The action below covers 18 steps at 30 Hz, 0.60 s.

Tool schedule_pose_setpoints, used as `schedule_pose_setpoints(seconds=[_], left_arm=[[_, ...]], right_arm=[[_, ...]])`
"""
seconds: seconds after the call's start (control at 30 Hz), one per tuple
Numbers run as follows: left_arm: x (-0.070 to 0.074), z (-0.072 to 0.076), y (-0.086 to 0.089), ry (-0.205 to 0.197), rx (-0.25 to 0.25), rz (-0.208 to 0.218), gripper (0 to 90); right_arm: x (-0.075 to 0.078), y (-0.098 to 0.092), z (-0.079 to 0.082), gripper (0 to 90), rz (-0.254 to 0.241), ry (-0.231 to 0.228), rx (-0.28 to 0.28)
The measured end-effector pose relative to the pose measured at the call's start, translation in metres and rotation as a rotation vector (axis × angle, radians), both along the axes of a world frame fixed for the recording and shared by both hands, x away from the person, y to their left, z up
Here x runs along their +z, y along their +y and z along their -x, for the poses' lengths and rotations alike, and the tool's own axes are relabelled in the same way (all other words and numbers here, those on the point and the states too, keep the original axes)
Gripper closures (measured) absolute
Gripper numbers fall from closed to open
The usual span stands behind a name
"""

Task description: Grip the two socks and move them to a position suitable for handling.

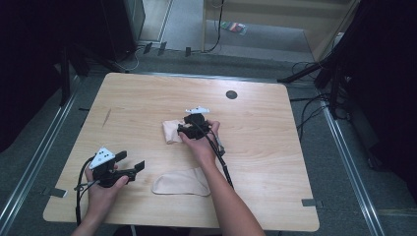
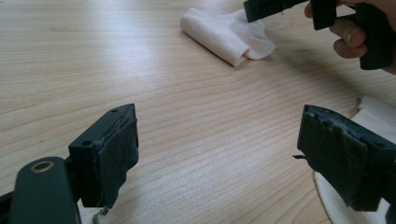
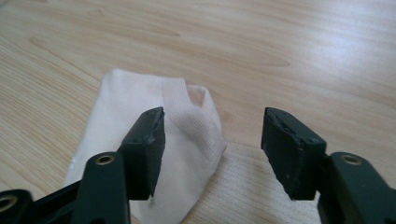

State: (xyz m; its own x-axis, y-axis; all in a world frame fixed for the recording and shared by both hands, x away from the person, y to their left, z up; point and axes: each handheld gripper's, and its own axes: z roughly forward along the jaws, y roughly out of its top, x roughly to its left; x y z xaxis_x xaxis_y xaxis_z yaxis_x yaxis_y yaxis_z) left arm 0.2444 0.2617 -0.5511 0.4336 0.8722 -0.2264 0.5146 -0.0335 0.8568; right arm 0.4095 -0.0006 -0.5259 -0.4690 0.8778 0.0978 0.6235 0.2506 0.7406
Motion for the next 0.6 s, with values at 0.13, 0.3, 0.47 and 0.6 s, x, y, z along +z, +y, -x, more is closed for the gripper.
schedule_pose_setpoints(seconds=[0.13,0.3,0.47,0.6], left_arm=[[0.0,0.0,0.0,0.003,0.0,-0.001,13.3],[0.0,0.0,-0.001,0.005,-0.002,-0.001,13.5],[0.0,-0.001,-0.001,0.006,-0.003,-0.003,13.6],[0.0,-0.001,-0.001,0.006,-0.002,-0.006,13.7]], right_arm=[[-0.005,0.003,0.001,62.6,0.042,-0.007,0.0],[-0.003,0.0,0.005,85.9,0.025,0.001,0.002],[0.007,-0.002,0.01,88.4,0.0,-0.017,0.023],[0.023,-0.001,0.017,88.7,-0.044,-0.04,0.044]])
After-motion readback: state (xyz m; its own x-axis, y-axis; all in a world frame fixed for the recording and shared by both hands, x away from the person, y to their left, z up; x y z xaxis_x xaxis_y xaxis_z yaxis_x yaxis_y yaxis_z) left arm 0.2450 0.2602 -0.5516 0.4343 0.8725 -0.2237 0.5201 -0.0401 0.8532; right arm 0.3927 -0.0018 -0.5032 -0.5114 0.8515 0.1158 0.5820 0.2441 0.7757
